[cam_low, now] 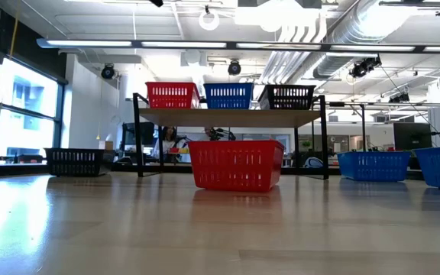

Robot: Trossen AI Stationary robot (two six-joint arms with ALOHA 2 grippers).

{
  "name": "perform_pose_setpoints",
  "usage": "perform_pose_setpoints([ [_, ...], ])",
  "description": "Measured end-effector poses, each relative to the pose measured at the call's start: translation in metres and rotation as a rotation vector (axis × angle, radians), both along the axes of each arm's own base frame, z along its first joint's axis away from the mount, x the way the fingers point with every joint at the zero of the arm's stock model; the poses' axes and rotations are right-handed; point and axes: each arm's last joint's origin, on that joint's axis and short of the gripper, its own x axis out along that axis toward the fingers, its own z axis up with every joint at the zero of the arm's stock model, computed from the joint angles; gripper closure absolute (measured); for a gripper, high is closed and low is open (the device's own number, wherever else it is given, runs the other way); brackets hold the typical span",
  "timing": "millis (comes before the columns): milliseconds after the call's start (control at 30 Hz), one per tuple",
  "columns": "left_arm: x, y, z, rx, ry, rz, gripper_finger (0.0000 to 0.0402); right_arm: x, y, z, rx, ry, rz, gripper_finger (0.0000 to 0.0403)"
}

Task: Stack baskets on shelf by color
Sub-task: Stack the bottom black basket on top of the black basket on the shelf

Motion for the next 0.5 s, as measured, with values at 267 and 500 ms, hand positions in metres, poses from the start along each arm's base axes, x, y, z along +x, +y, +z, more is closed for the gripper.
perform_pose_setpoints([
  [267, 0.0, 0.0, 0.0, 0.0, 0.001, 0.0, 0.023, 0.01, -0.007, -0.003, -0.002, 0.014, -0.031, 0.0392],
  [500, 0.0, 0.0, 0.0, 0.009, 0.007, -0.011, 0.023, 0.02, -0.004, 0.013, 0.027, -0.041, -0.038, 0.04],
])
